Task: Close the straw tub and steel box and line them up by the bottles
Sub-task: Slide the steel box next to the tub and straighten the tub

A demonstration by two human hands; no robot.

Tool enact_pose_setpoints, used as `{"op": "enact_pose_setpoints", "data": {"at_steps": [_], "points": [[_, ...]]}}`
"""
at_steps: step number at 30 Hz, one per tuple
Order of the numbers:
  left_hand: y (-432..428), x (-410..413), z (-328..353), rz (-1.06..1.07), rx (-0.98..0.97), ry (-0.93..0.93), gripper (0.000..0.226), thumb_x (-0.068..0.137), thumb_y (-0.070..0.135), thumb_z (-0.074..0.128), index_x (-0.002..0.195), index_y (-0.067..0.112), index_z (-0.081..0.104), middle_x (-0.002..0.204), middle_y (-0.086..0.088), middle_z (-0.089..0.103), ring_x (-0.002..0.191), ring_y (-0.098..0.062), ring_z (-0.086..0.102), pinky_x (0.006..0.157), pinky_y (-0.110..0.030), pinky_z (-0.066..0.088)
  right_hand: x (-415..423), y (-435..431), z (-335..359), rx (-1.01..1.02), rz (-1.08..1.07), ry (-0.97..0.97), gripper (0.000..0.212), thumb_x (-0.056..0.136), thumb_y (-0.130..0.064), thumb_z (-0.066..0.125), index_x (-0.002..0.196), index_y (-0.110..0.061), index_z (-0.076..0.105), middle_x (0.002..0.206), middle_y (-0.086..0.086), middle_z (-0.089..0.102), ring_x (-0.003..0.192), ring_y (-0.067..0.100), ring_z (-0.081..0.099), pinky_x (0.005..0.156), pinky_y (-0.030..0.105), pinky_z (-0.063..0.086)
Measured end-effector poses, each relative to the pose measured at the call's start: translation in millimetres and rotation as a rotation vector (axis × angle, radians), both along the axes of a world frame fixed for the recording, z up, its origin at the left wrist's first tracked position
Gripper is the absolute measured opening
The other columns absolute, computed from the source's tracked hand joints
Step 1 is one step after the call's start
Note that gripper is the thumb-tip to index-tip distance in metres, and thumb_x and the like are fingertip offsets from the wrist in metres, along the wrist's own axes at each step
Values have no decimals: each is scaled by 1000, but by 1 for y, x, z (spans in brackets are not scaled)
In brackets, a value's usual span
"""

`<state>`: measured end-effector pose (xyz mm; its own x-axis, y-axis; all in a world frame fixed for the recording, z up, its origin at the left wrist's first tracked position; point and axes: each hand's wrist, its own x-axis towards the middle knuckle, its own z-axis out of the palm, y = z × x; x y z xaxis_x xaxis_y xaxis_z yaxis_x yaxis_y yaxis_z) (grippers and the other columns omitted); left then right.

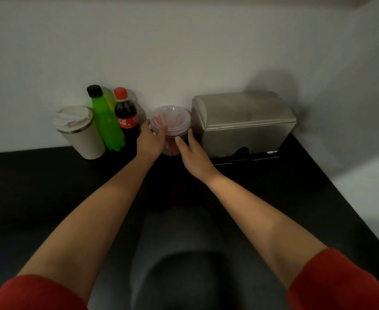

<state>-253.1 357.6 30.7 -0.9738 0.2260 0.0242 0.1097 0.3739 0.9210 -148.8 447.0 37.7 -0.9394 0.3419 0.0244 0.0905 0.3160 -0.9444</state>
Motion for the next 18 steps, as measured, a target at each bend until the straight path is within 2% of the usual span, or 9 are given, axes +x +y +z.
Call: {"op": "enact_pose_setpoints", "data": {"at_steps": [2, 3, 6, 10, 13, 18], "points": [[0, -4, 0, -3, 4, 1, 60, 90, 39, 54, 139, 9, 36, 136, -12, 51, 121, -27, 51, 100, -35, 41, -4, 0, 3, -23, -8, 6, 58, 98, -37, 35, 146, -10, 16, 137, 2, 37, 93, -26, 23, 67, -15, 15], [-1, -5, 0, -7, 4, 0, 60, 90, 40, 54, 139, 9, 36, 135, -12, 51, 121, -26, 51, 101, -38, 42, -5, 0, 4, -39, -7, 5, 56, 99, -38, 33, 146, -13, 16, 139, 2, 37, 91, -26, 22, 66, -15, 15], [-1, -7, -1, -21, 10, -3, 62, 90, 42, 54, 139, 9, 37, 136, -12, 51, 121, -26, 50, 101, -40, 42, -9, 0, 6, -63, 4, -17, 53, 98, -42, 30, 146, -23, 19, 147, 0, 35, 107, -13, 28, 82, -4, 19], [-2, -6, 0, -14, 0, 21, 61, 91, 42, 53, 139, 8, 37, 136, -13, 51, 121, -26, 50, 101, -40, 41, -11, -3, 7, -72, 9, -37, 54, 98, -44, 31, 146, -24, 18, 146, -1, 37, 115, -3, 30, 80, -3, 19], [-3, -6, 1, -14, 1, 28, 59, 91, 39, 54, 139, 8, 37, 135, -12, 51, 121, -26, 50, 101, -39, 41, -14, -5, 5, -93, 18, -41, 56, 97, -44, 31, 147, -24, 15, 148, -1, 35, 130, 7, 33, 96, 12, 22], [-3, -4, 3, -3, -6, 38, 56, 91, 37, 54, 137, 9, 39, 134, -11, 52, 119, -25, 52, 98, -33, 42, -14, -7, 6, -123, 18, -22, 56, 97, -45, 31, 147, -28, 12, 147, -3, 35, 120, -2, 31, 94, 12, 21]]}}
